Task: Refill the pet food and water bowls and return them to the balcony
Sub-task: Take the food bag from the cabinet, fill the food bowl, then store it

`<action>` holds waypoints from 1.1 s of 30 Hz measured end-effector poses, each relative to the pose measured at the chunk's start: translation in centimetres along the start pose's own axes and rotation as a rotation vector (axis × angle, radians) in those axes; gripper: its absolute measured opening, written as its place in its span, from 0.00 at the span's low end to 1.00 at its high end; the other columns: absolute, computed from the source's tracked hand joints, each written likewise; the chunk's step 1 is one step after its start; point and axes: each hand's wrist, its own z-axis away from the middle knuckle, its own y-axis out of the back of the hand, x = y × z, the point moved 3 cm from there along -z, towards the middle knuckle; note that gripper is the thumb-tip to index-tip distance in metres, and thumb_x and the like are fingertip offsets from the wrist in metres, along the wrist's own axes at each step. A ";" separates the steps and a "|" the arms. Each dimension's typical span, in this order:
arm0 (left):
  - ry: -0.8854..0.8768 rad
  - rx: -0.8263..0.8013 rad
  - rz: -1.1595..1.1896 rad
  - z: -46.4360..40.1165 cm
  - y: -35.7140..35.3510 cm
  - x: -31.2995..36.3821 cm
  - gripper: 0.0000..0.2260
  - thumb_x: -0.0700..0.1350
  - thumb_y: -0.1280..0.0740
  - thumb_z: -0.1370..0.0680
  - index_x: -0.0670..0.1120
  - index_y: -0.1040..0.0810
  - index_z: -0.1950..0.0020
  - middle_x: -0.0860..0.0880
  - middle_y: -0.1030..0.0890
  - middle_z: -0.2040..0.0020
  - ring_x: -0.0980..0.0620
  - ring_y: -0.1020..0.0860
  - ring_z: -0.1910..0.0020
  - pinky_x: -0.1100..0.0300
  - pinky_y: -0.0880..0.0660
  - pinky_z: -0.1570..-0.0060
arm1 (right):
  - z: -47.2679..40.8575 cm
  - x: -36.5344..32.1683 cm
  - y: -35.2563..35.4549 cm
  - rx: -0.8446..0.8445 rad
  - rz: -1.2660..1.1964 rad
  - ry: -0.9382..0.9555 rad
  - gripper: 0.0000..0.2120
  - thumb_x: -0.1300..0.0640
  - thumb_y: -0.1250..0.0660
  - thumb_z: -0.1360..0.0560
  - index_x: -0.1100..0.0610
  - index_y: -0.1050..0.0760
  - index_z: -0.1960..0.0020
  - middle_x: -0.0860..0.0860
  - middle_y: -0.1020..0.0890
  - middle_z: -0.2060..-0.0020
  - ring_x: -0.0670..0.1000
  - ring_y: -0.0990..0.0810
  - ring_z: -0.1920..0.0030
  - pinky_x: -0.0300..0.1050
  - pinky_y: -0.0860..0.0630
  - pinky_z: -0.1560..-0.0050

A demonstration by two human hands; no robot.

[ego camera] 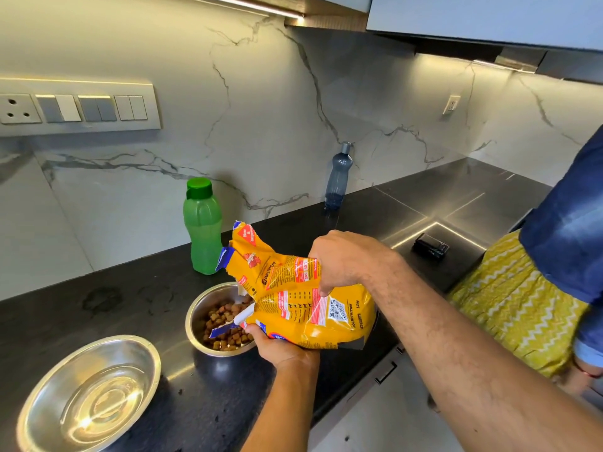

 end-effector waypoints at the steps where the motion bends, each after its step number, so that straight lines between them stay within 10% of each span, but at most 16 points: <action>1: 0.003 -0.005 0.005 0.0 0.0 0.0 0.28 0.72 0.45 0.23 0.55 0.19 0.38 0.48 0.14 0.44 0.43 0.16 0.46 0.43 0.21 0.45 | 0.0 0.0 0.0 0.001 -0.002 0.002 0.14 0.50 0.21 0.28 0.48 0.25 0.50 0.46 0.23 0.60 0.49 0.21 0.55 0.44 0.29 0.59; 21: -0.026 -0.029 -0.019 -0.4 -0.3 0.1 0.30 0.74 0.45 0.24 0.55 0.20 0.36 0.47 0.15 0.42 0.40 0.17 0.43 0.41 0.22 0.43 | -0.3 0.4 0.1 -0.005 -0.031 -0.008 0.19 0.51 0.21 0.27 0.53 0.20 0.40 0.47 0.20 0.55 0.48 0.21 0.54 0.47 0.24 0.52; 33: 0.003 -0.022 -0.035 -0.2 -0.3 0.2 0.29 0.72 0.44 0.23 0.54 0.20 0.36 0.45 0.16 0.40 0.40 0.19 0.40 0.38 0.25 0.37 | -0.5 0.8 -0.2 0.009 -0.036 -0.003 0.12 0.50 0.20 0.28 0.48 0.24 0.54 0.44 0.22 0.60 0.48 0.20 0.54 0.50 0.21 0.50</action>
